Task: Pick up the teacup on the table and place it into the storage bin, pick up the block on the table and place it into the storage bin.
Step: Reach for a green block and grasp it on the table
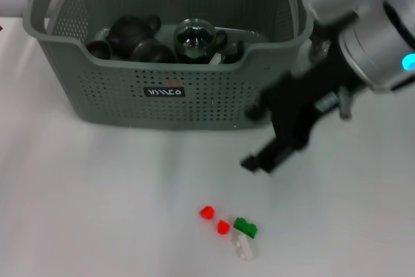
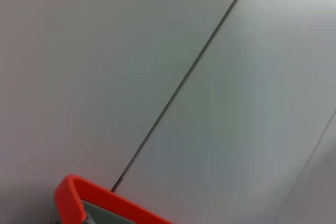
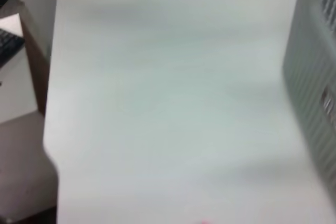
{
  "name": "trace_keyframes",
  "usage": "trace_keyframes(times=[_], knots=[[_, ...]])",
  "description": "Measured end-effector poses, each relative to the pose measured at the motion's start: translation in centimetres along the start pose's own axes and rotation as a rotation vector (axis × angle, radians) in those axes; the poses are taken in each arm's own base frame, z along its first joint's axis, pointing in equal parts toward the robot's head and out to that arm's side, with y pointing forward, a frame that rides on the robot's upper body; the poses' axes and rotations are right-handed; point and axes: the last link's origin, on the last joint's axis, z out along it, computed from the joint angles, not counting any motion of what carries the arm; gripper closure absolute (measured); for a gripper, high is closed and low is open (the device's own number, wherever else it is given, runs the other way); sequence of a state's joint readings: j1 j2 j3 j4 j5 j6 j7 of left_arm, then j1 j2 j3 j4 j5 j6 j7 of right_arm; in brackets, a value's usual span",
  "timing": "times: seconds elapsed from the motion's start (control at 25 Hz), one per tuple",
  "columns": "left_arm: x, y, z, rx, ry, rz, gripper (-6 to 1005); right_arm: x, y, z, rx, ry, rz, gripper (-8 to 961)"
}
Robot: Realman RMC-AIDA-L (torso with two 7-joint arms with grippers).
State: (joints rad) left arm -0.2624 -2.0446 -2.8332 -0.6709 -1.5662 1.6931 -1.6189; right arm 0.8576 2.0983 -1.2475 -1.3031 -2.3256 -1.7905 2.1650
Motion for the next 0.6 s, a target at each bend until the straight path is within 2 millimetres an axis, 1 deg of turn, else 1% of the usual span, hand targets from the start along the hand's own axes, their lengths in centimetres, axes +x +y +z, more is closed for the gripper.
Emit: trace_keyframes(times=[0.16,0.36,0.6], knots=[[0.1,-0.1,0.1,0.003,0.000,-0.003,79,2.1,0.7,1.3,-0.043,0.027,0.009,15],[0.0,-0.5,0.2,0.024,0.000,-0.008,79,3.8,1.7,3.5,-0.132,0.074,-0.036,15],[0.0,-0.6,0.3,0.027,-0.003,-0.009,79,4.7,2.1,5.4,-0.124,0.122,-0.090,14]])
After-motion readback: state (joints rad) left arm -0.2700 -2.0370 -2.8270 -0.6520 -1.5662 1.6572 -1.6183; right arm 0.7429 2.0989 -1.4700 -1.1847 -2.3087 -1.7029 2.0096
